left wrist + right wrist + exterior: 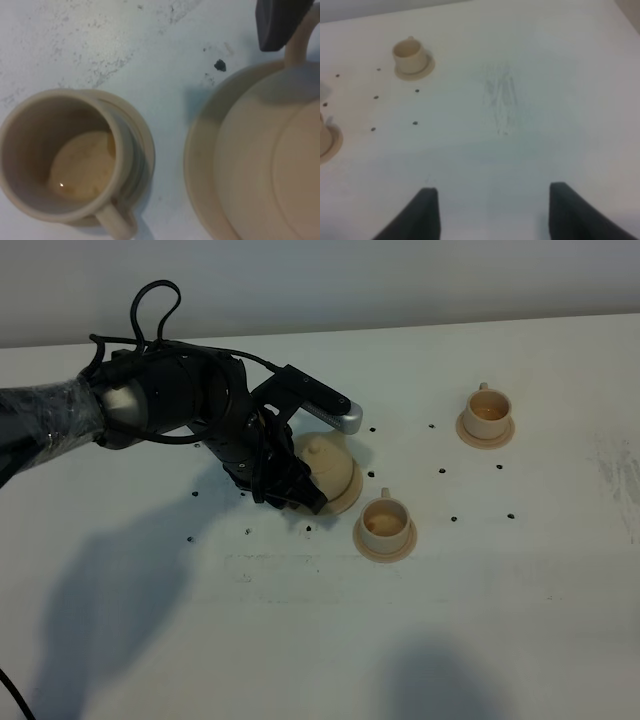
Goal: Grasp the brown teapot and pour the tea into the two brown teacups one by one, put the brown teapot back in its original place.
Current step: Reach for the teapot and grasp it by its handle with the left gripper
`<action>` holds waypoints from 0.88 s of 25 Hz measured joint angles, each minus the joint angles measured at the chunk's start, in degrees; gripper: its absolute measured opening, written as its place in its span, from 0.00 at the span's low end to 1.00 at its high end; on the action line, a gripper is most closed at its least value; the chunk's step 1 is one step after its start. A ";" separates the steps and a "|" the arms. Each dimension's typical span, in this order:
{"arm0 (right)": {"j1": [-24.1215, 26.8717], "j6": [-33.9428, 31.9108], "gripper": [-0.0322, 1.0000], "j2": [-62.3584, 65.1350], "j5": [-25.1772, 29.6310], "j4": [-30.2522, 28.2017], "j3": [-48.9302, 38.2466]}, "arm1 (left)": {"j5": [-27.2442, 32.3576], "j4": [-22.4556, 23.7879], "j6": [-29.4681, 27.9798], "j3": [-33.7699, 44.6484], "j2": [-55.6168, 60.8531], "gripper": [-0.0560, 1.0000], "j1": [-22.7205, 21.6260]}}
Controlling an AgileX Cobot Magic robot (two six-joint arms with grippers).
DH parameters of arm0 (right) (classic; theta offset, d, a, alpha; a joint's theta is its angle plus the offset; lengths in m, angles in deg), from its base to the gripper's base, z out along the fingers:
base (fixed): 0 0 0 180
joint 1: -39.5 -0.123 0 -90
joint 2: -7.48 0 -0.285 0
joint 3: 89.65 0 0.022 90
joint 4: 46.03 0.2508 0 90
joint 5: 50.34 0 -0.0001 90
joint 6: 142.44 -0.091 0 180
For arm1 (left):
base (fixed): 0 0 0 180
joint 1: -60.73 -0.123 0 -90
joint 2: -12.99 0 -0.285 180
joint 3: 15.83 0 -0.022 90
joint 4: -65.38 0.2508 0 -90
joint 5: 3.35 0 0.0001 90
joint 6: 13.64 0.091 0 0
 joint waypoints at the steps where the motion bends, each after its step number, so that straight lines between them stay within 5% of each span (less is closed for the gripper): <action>1: 0.00 0.00 0.49 0.00 0.00 0.00 0.00 | -0.05 0.00 0.00 0.00 0.00 0.42 0.00; 7: 0.00 0.00 0.49 0.00 0.00 0.00 0.00 | -0.18 0.19 -0.11 0.00 -0.07 0.14 0.00; 22: 0.00 0.00 0.49 0.00 0.00 0.00 0.00 | 0.49 1.35 3.86 0.10 1.54 0.14 0.30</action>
